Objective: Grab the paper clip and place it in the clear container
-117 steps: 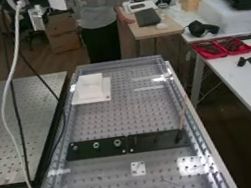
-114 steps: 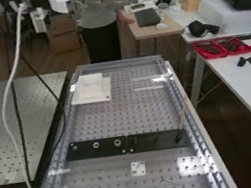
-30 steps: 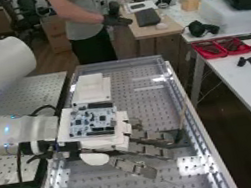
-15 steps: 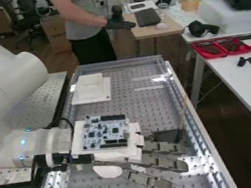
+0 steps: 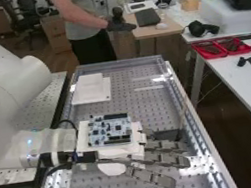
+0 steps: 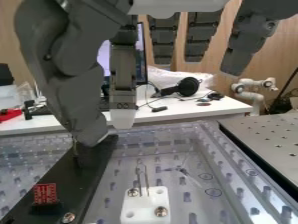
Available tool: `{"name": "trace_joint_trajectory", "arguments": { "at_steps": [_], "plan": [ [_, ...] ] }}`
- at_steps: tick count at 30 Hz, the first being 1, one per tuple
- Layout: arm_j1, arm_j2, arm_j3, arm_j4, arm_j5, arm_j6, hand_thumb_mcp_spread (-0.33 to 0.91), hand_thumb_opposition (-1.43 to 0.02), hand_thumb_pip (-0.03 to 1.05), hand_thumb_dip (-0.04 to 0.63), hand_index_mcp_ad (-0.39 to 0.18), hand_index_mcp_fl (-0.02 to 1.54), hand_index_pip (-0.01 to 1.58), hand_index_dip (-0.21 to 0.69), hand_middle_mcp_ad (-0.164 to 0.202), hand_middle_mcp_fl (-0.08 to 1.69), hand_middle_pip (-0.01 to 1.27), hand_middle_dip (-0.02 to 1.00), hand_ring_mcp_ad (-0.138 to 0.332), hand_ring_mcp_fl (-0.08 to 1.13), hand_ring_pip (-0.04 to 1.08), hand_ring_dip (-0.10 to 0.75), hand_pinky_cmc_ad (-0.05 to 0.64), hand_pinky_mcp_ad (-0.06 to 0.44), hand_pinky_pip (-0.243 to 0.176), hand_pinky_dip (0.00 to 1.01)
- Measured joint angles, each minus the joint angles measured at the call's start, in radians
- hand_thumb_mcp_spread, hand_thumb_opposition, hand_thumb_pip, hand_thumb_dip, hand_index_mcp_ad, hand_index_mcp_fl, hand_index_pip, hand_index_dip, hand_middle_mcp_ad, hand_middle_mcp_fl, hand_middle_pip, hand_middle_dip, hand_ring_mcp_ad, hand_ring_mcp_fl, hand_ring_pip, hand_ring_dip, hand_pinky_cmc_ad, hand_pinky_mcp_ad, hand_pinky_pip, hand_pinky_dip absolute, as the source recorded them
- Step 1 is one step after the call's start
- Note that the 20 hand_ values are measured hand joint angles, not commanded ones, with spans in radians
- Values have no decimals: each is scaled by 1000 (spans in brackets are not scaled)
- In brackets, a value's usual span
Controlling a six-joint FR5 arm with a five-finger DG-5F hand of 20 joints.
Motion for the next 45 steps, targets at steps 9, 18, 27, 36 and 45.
{"name": "trace_joint_trajectory", "arguments": {
  "at_steps": [9,18,27,36,45],
  "plan": [
    [-6,-18,9,-6,5,-59,405,-843,649,253,-126,257,1518,59,80,-5,124,175,131,0,98,79,353,283,-105,358],
    [-14,-37,28,-8,-24,-76,405,-846,649,253,-127,257,1518,59,80,-5,124,175,131,0,94,86,344,278,-105,342],
    [-22,-56,53,-27,-63,-107,405,-843,649,253,-136,257,1518,59,80,-5,124,175,131,0,94,86,351,278,-105,342],
    [-25,-69,71,-37,-75,-113,417,-850,709,269,-138,257,1518,59,80,-2,124,175,131,0,94,86,339,278,-105,342],
    [-27,-73,78,-47,-81,-117,421,-860,716,284,-138,253,1517,58,80,-5,124,175,124,0,93,86,333,278,-91,347]
  ]
}}
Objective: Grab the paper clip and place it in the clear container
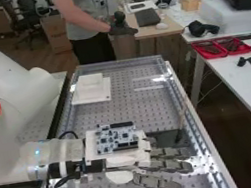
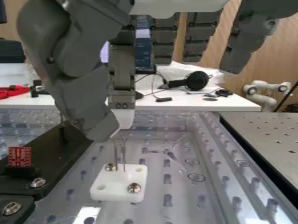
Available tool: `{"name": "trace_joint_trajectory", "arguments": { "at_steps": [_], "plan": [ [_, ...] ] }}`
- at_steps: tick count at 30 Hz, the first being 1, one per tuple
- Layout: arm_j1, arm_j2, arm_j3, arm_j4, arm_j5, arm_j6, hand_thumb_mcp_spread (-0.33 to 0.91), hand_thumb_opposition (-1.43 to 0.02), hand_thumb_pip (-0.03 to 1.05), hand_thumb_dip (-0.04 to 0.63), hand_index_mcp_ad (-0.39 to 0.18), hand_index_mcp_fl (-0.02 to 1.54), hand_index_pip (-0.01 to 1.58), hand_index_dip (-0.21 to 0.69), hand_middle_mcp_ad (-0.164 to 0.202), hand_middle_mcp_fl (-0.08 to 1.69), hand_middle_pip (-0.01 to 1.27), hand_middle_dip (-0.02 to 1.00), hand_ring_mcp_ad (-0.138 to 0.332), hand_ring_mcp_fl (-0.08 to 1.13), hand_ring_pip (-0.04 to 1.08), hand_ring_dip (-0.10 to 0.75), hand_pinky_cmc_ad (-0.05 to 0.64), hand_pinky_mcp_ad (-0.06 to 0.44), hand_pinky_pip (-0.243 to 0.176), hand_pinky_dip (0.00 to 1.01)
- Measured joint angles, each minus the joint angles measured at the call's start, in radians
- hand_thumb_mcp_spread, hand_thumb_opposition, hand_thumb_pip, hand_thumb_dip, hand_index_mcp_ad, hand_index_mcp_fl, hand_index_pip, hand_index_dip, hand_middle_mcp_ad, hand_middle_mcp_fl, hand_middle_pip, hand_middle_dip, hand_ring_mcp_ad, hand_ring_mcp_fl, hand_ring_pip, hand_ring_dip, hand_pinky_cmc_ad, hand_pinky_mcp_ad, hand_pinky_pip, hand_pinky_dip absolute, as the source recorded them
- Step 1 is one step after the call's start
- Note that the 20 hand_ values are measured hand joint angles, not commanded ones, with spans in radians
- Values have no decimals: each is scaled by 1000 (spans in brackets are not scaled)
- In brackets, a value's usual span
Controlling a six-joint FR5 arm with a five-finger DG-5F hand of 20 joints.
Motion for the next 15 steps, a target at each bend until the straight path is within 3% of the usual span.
{"name": "trace_joint_trajectory", "arguments": {
  "at_steps": [15],
  "plan": [
    [-9,-7,-3,16,-13,-14,417,-860,721,284,-138,255,1518,51,77,-5,124,175,115,0,94,86,328,278,-93,347]
  ]
}}
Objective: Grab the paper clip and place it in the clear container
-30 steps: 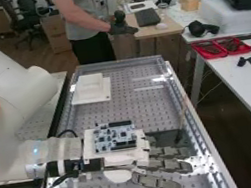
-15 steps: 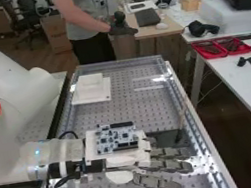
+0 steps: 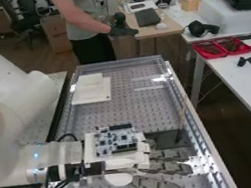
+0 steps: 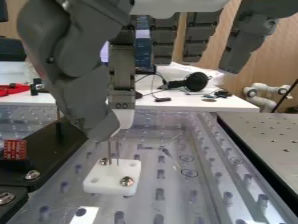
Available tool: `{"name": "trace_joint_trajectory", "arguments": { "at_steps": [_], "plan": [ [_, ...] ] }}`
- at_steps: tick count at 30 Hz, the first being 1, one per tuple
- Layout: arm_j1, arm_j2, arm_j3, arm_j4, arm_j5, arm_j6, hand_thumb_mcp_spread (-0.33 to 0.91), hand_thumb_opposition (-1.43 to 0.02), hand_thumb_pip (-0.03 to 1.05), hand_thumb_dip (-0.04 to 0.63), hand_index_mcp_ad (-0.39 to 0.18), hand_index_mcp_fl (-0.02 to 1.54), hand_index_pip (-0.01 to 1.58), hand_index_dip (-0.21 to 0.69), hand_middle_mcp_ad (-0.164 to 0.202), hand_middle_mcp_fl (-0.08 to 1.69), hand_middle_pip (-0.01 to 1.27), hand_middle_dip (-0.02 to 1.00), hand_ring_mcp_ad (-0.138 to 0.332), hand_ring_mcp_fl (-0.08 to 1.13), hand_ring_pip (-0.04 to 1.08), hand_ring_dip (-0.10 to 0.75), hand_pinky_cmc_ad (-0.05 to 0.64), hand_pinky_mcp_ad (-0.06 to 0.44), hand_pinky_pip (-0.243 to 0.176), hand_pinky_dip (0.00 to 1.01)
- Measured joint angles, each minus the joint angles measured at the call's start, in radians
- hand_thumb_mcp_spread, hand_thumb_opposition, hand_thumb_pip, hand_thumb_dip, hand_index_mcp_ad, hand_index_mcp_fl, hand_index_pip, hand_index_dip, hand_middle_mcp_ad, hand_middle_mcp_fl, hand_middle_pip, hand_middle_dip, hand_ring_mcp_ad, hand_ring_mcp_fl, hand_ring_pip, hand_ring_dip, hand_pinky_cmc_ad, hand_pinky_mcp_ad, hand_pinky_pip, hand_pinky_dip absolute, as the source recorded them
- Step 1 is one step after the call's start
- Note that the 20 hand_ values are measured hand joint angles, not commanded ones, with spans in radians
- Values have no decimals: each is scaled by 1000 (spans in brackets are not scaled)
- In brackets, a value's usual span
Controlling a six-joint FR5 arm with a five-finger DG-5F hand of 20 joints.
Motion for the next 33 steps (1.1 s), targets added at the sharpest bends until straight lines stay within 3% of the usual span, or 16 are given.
{"name": "trace_joint_trajectory", "arguments": {
  "at_steps": [25,33],
  "plan": [
    [-9,-35,33,-34,-15,-16,421,-860,721,281,-143,265,1518,45,75,-5,124,175,117,0,94,86,314,262,-93,347],
    [-7,-41,43,-41,-15,-13,449,-888,721,284,-157,342,1541,44,79,-2,124,175,117,0,93,86,312,262,-89,342]
  ]
}}
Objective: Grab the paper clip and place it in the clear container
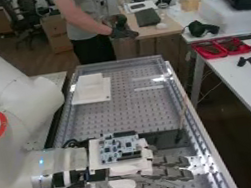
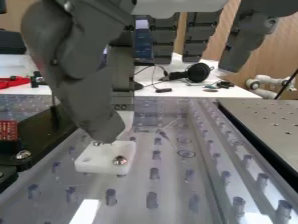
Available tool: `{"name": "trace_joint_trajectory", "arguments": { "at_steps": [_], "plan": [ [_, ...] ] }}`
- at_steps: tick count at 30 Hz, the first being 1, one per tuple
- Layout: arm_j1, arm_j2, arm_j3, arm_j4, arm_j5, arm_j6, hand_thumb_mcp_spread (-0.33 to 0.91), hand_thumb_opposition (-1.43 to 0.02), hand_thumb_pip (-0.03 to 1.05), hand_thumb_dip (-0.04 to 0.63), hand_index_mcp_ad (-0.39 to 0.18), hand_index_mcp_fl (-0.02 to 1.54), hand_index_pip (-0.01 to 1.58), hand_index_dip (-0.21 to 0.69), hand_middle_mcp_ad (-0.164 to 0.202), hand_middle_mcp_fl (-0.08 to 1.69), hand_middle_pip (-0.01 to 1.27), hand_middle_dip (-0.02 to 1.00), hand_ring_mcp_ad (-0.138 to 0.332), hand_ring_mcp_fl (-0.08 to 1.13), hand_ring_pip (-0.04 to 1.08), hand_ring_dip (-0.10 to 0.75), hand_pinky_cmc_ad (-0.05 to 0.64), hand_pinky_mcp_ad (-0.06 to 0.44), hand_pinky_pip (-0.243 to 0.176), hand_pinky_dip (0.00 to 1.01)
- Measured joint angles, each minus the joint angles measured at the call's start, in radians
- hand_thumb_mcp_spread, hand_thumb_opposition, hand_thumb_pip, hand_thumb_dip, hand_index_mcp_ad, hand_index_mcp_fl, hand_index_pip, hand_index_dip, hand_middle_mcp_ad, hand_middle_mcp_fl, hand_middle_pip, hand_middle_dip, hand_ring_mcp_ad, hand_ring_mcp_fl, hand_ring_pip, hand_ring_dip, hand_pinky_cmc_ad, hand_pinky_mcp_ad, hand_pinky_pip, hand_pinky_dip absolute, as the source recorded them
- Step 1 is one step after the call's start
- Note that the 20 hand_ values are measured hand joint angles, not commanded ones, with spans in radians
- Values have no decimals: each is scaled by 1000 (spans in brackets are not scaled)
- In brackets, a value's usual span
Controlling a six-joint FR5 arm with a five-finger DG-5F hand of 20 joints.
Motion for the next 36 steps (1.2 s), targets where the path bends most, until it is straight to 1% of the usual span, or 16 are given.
{"name": "trace_joint_trajectory", "arguments": {
  "at_steps": [4,7,9,14,16,18,21,22,24,25,27,29,31,34,36],
  "plan": [
    [0,0,0,0,1,-1,442,-944,691,284,-168,421,1536,35,79,24,124,175,117,0,91,86,312,265,-93,332],
    [0,0,0,0,1,-1,464,-955,681,284,-164,429,1539,49,79,40,124,175,117,0,91,86,312,262,-93,330],
    [1,1,-1,0,2,1,457,-955,674,284,-168,436,1539,49,79,42,124,175,117,0,93,86,312,265,-93,330],
    [2,5,-10,16,4,24,464,-970,674,284,-164,454,1545,49,79,44,126,175,117,0,89,86,312,262,-93,330],
    [3,8,-15,25,4,39,459,-976,672,284,-164,489,1527,49,79,42,126,176,117,0,99,94,312,262,-93,330],
    [3,12,-21,37,4,57,457,-974,672,284,-164,483,1525,45,79,58,122,175,117,0,99,94,316,265,-89,330],
    [2,26,-33,67,6,106,457,-974,672,281,-164,515,1510,45,79,84,126,175,117,0,96,94,316,265,-93,330],
    [2,28,-36,72,6,115,457,-974,672,284,-164,515,1510,45,79,98,126,175,117,0,96,94,316,265,-89,333],
    [2,47,-51,104,7,157,463,-979,670,281,-164,546,1470,37,82,96,127,175,117,0,96,94,316,265,-89,330],
    [2,52,-56,110,7,164,457,-988,670,281,-166,562,1468,37,82,120,127,175,117,0,96,91,316,265,-89,330],
    [3,81,-83,143,7,195,463,-1000,670,281,-166,564,1452,30,82,120,127,175,117,0,96,94,316,265,-89,328],
    [5,108,-108,169,8,218,463,-1000,670,281,-164,581,1436,33,82,120,127,175,117,0,96,94,316,265,-75,332],
    [8,141,-139,198,11,243,463,-998,670,281,-166,581,1440,33,75,122,127,175,119,0,96,91,312,265,-75,332],
    [20,195,-188,239,22,279,457,-1004,670,281,-166,583,1431,24,75,119,127,175,117,0,99,94,316,265,-75,333],
    [35,237,-226,265,36,304,463,-1014,661,284,-168,621,1407,24,73,131,127,175,117,0,99,94,316,265,-75,316]
  ]
}}
